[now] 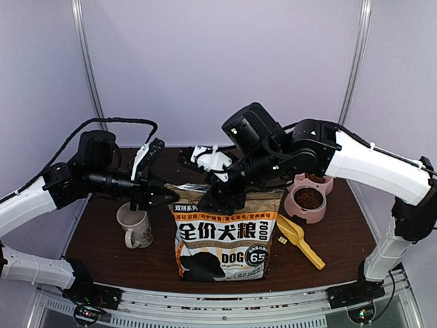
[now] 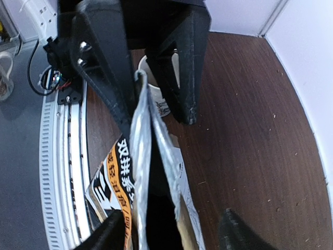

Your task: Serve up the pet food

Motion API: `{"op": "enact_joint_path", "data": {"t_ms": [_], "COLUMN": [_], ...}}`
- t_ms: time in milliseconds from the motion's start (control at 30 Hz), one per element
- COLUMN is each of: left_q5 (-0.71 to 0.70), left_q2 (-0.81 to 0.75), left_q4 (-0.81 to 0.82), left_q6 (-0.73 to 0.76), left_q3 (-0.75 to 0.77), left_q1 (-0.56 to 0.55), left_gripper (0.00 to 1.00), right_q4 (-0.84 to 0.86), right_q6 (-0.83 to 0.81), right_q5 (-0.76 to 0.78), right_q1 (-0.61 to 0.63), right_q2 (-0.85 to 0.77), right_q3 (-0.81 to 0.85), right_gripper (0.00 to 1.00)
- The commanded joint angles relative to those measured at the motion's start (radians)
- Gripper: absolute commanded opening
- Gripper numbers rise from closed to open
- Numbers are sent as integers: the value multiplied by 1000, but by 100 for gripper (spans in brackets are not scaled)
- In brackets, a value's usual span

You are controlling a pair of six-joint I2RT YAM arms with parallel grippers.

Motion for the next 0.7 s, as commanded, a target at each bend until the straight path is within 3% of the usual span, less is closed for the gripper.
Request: {"op": "enact_joint_path", "data": {"t_ms": [0,67,133,267,533,667], "left_q5": [7,-6,-26,-75,-160,-220], "left_q2": [-19,-34,-50,-75,-187,-184], "left_q4": [65,65,71,95,232,156], "left_q6": [-9,-13,-21,-66,-277,-308], "left_q3": [-12,-17,-29,-64,-183,-182], "left_q1": [5,6,4,5,-11,-10], "left_gripper": [40,40,47,66,72,69], "right_q4": [-36,-39,-31,33,218,305], "right_q6": [-10,-14,-16,-27,-33,-30], "right_q5": [108,139,160,237,389,495], "right_q1": [13,13,13,26,114,168], "right_q2": [38,37,22,-32,-87,-94], "right_q3": [80,91,82,18,-153,-234], "right_gripper": [47,21,1,0,0,0]}}
